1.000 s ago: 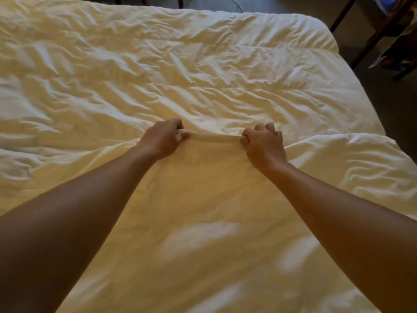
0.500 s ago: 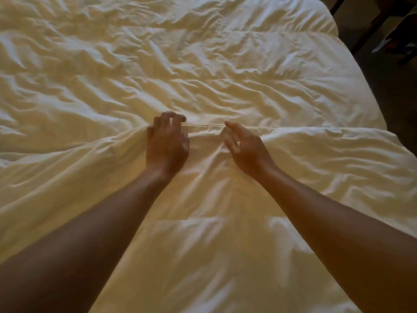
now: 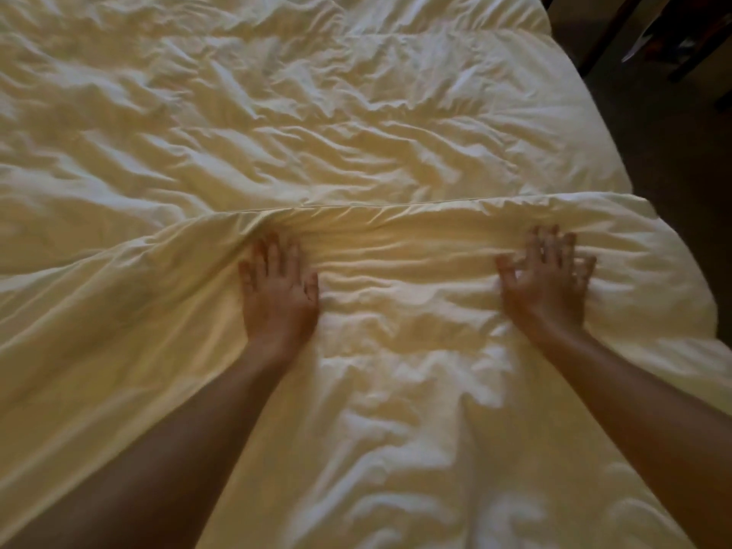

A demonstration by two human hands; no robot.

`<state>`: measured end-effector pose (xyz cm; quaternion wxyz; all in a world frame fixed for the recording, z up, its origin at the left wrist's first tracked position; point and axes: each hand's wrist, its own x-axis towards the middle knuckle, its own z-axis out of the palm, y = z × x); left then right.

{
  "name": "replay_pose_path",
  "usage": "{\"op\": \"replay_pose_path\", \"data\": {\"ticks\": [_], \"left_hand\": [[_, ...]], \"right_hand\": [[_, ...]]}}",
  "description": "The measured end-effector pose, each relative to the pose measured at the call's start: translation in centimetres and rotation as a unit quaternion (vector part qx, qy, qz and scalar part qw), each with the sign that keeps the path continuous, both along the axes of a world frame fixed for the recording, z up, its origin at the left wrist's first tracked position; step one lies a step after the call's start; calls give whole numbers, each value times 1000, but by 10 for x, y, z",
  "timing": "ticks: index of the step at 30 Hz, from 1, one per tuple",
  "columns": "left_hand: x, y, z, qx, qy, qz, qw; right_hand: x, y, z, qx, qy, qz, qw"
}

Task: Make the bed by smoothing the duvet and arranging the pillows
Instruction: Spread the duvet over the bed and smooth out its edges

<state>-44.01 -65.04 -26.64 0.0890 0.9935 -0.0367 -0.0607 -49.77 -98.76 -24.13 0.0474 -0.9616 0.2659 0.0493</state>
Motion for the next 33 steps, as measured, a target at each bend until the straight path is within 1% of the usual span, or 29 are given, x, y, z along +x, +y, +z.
{"op": "replay_pose_path", "data": {"ticks": [2,4,6,7,10,12,14,16,17,18,20,22,24,27,29,31,33], "left_hand": [[-42,-35,13,-85,-2,-16,996],[-92,-66,17,-126,11,-67,990],[-127,-73,9,-109,29,-98,989],[-137,-63,2,-87,28,-107,990],[-149,-4,-16,-6,8,-118,993],[-149,35,-17,36,4,-93,995],[-156,54,-10,48,13,-27,998],[-173,45,1,13,15,40,999],[-187,31,8,-18,14,46,999],[-203,13,15,-51,11,31,998],[-236,-26,24,-101,11,-30,994],[-267,-49,19,-97,27,-86,991],[-285,-41,7,-49,36,-102,993],[-298,7,-8,20,35,-81,996],[-306,39,-5,52,62,-53,995],[-315,52,8,58,101,-9,993],[-326,49,30,39,127,35,991]], "right_hand": [[-13,51,7,62,-43,54,996],[-43,106,5,89,-41,156,983],[-79,131,-7,83,-6,232,969],[-94,126,-14,77,-1,245,967],[-133,71,-26,23,20,219,975],[-155,26,-25,-16,45,177,983],[-172,2,-17,-25,55,115,992],[-181,10,-6,-4,27,61,998],[-185,23,-1,14,9,56,998],[-189,42,4,37,-5,69,997],[-204,86,10,85,-22,144,986],[-227,116,5,109,2,233,966],[-249,110,-7,89,33,272,958],[-278,56,-21,28,53,237,970],[-293,22,-16,9,73,206,976],[-302,4,-4,0,96,168,981],[-306,6,15,27,112,105,988]]}}
